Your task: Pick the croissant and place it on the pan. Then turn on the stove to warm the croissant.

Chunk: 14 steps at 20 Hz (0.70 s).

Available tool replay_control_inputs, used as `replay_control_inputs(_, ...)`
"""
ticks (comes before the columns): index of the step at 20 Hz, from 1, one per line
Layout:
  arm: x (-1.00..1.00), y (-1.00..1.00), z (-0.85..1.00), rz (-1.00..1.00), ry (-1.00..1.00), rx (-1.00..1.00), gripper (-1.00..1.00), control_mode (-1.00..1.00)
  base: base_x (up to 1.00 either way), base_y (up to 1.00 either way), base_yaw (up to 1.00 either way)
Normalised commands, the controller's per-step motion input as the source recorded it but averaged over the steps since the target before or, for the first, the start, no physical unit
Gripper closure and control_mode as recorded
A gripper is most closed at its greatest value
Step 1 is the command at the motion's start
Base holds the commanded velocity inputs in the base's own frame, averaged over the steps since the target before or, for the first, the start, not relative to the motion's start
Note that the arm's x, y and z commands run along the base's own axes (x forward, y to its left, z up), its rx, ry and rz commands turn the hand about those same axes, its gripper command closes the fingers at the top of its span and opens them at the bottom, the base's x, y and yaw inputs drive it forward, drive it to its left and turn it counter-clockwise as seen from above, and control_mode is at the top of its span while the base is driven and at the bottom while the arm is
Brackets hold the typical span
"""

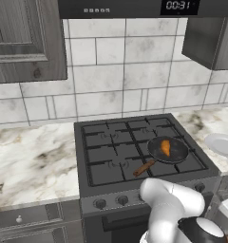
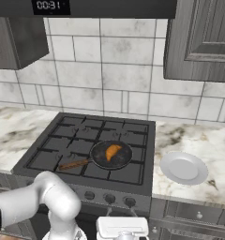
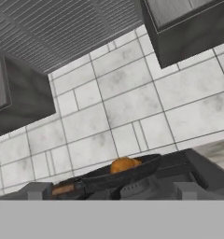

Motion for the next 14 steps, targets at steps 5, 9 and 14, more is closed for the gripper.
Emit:
replay_control_inputs(5, 0.07, 0.00, -0.11, 0.00, 0.00, 0.00, -1.00, -1.00, 0.00, 0.00, 0.00)
replay_control_inputs(9, 0.12, 0.01, -0.07, 0.00, 0.00, 0.00, -1.00, -1.00, 0.00, 0.00, 0.00)
replay_control_inputs(14, 0.12, 0.01, -0.02, 0.00, 0.00, 0.00, -1.00, -1.00, 0.00, 0.00, 0.00)
